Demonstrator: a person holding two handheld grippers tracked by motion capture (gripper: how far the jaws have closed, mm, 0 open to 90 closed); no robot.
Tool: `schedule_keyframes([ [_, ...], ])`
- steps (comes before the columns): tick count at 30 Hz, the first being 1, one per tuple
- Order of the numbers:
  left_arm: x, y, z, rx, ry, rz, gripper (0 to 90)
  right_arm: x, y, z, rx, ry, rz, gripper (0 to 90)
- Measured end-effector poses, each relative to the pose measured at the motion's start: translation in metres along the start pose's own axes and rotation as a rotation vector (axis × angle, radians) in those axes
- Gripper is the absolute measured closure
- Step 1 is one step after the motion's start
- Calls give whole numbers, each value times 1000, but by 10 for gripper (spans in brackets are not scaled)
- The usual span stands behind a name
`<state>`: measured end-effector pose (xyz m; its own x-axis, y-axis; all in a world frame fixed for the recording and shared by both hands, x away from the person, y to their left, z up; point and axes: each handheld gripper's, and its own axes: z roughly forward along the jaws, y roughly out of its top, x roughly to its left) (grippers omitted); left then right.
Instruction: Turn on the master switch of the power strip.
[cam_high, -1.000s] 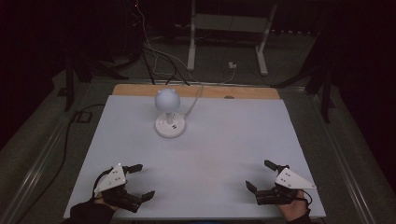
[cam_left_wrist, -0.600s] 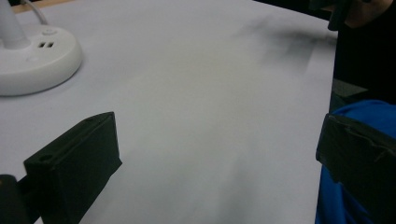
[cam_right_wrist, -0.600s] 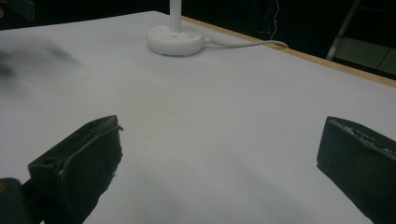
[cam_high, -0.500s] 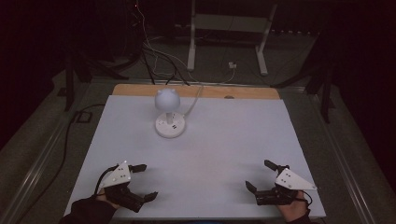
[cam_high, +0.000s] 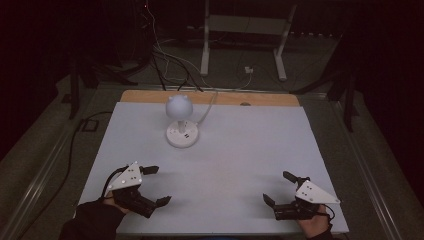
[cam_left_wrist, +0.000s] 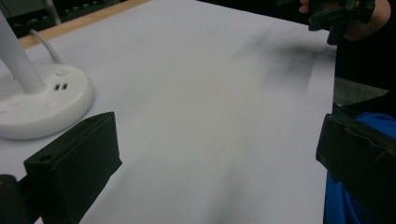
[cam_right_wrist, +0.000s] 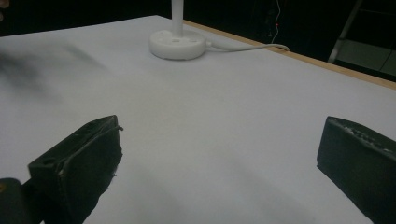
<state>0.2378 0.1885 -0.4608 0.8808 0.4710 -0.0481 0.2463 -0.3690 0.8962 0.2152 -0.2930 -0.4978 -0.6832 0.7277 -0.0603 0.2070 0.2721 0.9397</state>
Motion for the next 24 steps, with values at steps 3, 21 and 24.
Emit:
schedule_keyframes([
  [3, 1, 5, 1, 0, 0, 3, 1, 0, 0, 0, 0, 0, 0, 0],
  [21, 16, 45, 15, -36, -7, 9, 2, -1, 0, -1, -8, 3, 10, 0],
  [24, 18, 49, 19, -38, -8, 6, 1, -1, 1, -1, -9, 5, 11, 0],
])
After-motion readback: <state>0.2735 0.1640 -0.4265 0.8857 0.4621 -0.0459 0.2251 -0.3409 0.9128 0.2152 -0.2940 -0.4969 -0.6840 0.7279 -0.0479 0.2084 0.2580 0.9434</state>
